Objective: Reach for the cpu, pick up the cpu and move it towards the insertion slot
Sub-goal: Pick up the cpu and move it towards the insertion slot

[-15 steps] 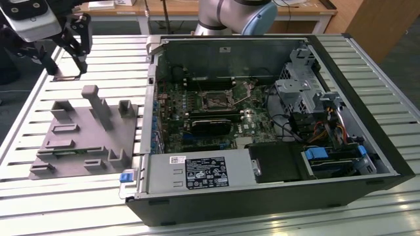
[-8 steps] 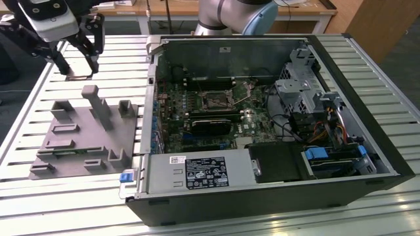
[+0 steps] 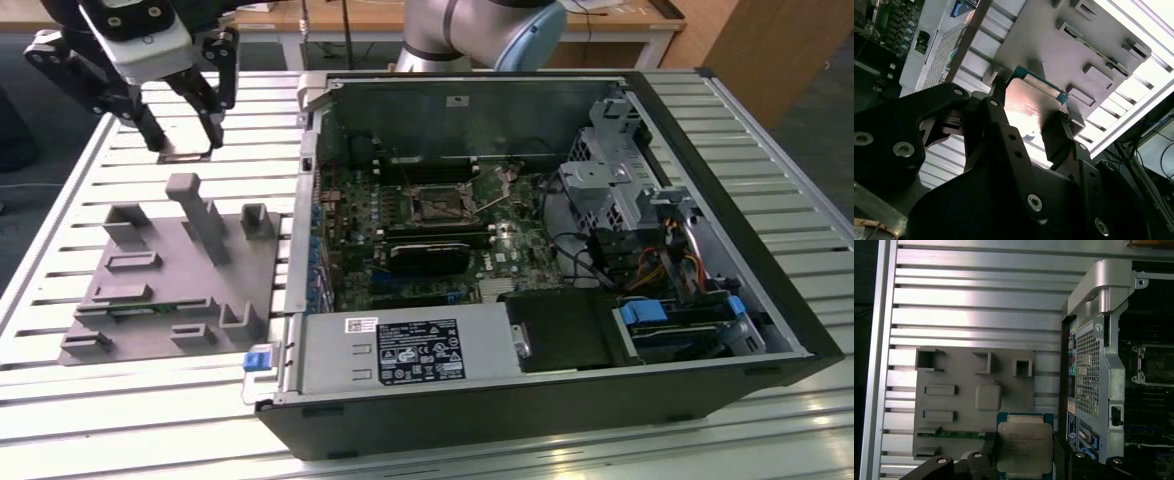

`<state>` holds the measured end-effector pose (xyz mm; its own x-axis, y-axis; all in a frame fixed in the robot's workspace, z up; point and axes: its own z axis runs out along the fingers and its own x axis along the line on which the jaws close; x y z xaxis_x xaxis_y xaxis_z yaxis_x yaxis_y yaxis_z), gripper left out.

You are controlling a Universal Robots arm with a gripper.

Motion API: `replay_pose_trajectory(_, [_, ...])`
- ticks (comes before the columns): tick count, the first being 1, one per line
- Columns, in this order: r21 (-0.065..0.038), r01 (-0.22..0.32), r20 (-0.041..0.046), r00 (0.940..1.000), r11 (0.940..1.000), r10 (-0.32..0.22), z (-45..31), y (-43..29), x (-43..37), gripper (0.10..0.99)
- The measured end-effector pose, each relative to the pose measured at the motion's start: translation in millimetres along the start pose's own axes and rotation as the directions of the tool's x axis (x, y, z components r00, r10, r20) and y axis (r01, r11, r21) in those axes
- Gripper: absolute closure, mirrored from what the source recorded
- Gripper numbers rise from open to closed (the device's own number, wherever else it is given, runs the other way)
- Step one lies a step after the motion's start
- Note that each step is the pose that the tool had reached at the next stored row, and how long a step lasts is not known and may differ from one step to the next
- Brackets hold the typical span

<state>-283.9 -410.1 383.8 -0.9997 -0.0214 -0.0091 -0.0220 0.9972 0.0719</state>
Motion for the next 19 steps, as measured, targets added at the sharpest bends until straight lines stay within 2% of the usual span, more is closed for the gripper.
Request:
replay_pose_trajectory(7, [0.000,0.000,0.0001,1.0000,1.0000,0.000,0.2,-0.3,-16.7,0.545])
replay_pose_trajectory(19, [0.000,0.000,0.0002,1.0000,1.0000,0.000,0.4,-0.7,-38.0,0.545])
